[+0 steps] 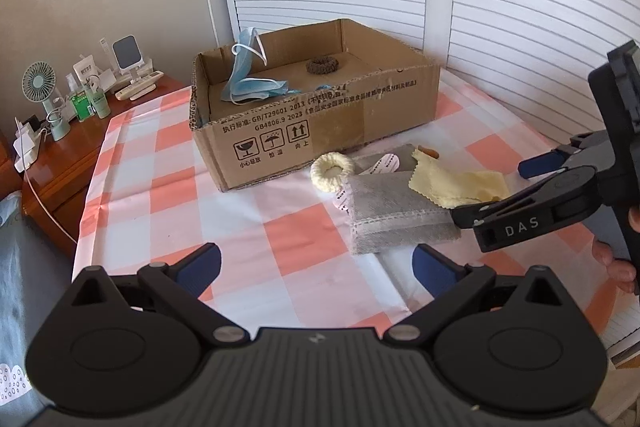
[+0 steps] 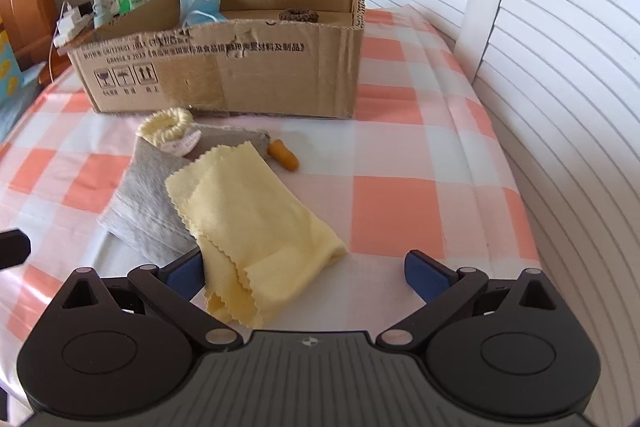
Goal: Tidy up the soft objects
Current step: 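Lower the left gripper onto the grey felt pouch and close on it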
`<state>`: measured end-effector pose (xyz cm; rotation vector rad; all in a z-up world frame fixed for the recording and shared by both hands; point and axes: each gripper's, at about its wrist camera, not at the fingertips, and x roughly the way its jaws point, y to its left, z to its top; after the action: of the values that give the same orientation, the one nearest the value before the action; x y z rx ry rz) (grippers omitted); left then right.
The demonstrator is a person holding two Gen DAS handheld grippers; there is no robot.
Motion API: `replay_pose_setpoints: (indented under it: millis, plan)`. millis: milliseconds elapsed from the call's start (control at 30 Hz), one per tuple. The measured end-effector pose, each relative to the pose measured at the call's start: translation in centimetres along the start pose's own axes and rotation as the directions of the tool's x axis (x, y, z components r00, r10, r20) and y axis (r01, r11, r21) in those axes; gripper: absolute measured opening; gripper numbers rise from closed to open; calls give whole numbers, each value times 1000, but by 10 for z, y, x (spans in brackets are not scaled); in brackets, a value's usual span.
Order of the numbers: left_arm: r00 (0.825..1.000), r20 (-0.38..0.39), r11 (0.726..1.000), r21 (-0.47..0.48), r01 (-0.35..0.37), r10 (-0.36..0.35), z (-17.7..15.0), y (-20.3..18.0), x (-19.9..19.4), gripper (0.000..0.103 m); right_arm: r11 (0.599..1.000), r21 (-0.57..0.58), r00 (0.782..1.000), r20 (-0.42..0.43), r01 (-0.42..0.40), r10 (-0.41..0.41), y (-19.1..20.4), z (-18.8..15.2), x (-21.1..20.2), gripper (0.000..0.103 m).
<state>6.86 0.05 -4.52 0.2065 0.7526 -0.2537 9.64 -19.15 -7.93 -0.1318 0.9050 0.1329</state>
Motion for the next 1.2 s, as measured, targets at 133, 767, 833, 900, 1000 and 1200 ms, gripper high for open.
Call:
replay_pose_setpoints:
  millis: [133,767,833,900,1000,1200]
  plan:
    - [1000,-21,1000,26,0,1,4,-10,9,102,1000,-16,1000,17,-9,9,-5,-3,1,103]
    - [997,-79,1000,-28,14,-16,61,-26,88,102,1000,15,997,78,-3,2,-24,-14,-2,103]
    - [996,-86,999,-34,0,-3,62,-29,96,102,1000,16,996,85,-2,1,-24,-15,-2,103]
    - [994,-105,999,-39,-10,6,59,-30,100,102,1000,16,996,90,-1,0,-24,-15,-3,103]
    - [994,-113,999,-52,-5,0,53,-27,96,102,1000,18,995,96,1,-3,-23,-16,-3,103]
    - [988,-153,999,-35,-18,12,31,-20,83,102,1000,25,994,108,9,-11,-22,-20,-5,103]
